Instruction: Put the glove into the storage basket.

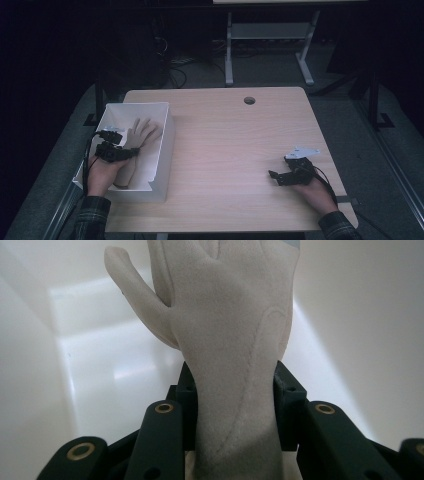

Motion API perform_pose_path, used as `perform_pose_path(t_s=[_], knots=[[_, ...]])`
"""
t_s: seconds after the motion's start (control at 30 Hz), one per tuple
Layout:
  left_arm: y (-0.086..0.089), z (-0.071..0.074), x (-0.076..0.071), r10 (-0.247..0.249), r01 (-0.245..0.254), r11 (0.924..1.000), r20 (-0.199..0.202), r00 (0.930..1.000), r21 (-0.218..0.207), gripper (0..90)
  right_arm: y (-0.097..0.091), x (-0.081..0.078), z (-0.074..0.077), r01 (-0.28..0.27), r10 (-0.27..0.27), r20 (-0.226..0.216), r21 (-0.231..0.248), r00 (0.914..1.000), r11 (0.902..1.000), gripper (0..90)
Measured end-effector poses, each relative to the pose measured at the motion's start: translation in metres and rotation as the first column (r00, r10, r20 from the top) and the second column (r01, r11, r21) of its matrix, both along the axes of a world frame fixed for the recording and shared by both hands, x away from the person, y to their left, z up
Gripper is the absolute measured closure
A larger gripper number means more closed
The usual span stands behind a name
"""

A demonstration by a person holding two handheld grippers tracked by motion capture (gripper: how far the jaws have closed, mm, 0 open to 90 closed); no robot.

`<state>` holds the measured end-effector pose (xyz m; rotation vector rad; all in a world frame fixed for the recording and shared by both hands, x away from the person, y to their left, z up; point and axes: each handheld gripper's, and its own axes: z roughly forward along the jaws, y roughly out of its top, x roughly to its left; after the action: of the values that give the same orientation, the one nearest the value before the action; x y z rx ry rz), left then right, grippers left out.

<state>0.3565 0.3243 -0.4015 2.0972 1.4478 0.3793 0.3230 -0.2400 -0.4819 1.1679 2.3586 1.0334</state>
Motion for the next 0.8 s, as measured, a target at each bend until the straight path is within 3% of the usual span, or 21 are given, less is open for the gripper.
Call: perform_pose_path(t_s=[0.3, 0.4, 0.53, 0.67, 0.8], knots=[[-0.004, -0.017, 0.007, -0.013, 0.015, 0.9994, -0.054, 0.9985, 0.030, 62.2, 0.000, 0.000, 0.000, 0.000, 0.000, 0.001, 0.000, 1.0000, 1.0000, 14.8], [-0.006, -0.023, 0.009, -0.031, 0.035, 0.9986, -0.100, 0.9946, 0.039, 54.8, 0.000, 0.000, 0.000, 0.000, 0.000, 0.000, 0.000, 1.0000, 1.0000, 14.8], [-0.008, -0.026, 0.011, -0.046, 0.052, 0.9973, -0.113, 0.9925, 0.051, 41.1, 0.000, 0.000, 0.000, 0.000, 0.000, 0.001, 0.000, 1.0000, 1.0000, 14.8], [-0.008, -0.026, 0.011, -0.050, 0.056, 0.9965, -0.103, 0.9934, 0.061, 27.2, 0.000, 0.000, 0.000, 0.000, 0.000, 0.001, 0.000, 1.0000, 1.0000, 14.8], [-0.006, -0.019, 0.008, -0.058, 0.060, 0.9980, -0.065, 0.9962, 0.021, 20.1, 0.000, 0.000, 0.000, -0.001, 0.001, 0.001, 0.000, 1.0000, 1.0000, 14.8]])
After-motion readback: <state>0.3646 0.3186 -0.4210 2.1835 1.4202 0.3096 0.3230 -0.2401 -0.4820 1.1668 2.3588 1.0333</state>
